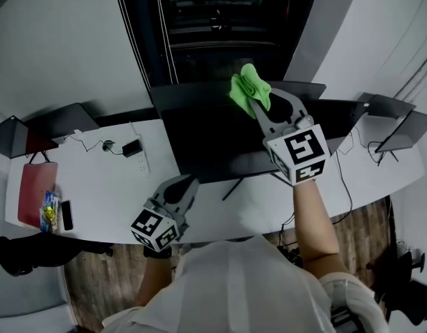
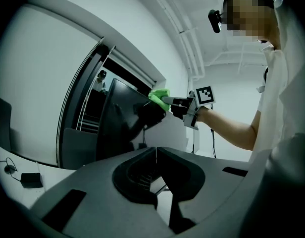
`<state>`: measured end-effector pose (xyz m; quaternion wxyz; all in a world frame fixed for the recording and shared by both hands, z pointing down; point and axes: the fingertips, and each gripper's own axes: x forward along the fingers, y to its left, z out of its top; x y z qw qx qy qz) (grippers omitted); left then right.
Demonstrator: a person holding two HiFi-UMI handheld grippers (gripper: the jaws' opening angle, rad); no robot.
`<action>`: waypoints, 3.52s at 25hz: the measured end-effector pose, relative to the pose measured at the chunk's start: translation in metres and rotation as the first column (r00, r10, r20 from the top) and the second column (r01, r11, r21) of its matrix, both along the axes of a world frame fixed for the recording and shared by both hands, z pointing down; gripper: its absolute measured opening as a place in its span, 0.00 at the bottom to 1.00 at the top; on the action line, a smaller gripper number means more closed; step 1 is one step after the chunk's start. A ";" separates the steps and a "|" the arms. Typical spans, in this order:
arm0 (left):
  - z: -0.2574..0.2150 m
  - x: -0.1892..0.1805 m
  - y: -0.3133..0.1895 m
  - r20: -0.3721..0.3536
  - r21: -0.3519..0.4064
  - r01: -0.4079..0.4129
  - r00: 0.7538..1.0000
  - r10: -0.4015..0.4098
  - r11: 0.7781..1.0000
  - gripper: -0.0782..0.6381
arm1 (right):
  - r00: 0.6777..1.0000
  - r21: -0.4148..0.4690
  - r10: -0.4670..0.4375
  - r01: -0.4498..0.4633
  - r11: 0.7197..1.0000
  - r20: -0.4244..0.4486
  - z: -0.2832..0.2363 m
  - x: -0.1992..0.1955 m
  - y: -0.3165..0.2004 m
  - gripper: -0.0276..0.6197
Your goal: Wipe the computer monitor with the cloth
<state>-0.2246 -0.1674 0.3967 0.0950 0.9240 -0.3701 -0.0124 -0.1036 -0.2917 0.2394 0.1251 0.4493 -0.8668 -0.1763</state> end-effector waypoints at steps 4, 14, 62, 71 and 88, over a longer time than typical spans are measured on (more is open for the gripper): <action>-0.001 0.027 0.003 0.002 0.002 -0.003 1.000 0.003 1.000 0.14 | 1.000 -0.002 0.020 -0.020 1.000 -0.008 0.002 0.033 -0.001 0.15; -0.003 0.098 0.002 0.007 0.010 -0.017 1.000 0.017 1.000 0.14 | 0.998 0.015 0.068 -0.068 0.998 0.009 0.000 0.120 -0.010 0.15; -0.003 0.179 0.013 0.065 0.026 -0.046 0.997 0.045 0.999 0.14 | 0.809 -0.070 0.577 -0.573 0.817 0.113 0.051 0.450 0.056 0.15; 0.006 0.148 0.016 0.066 0.021 0.034 0.997 -0.035 0.999 0.14 | 0.904 -0.166 0.256 -0.210 0.964 0.343 0.107 0.330 0.109 0.15; 0.024 0.108 0.027 0.059 0.013 0.146 0.987 -0.147 0.989 0.14 | 0.918 -0.309 0.096 0.031 0.951 0.385 0.184 0.228 0.170 0.15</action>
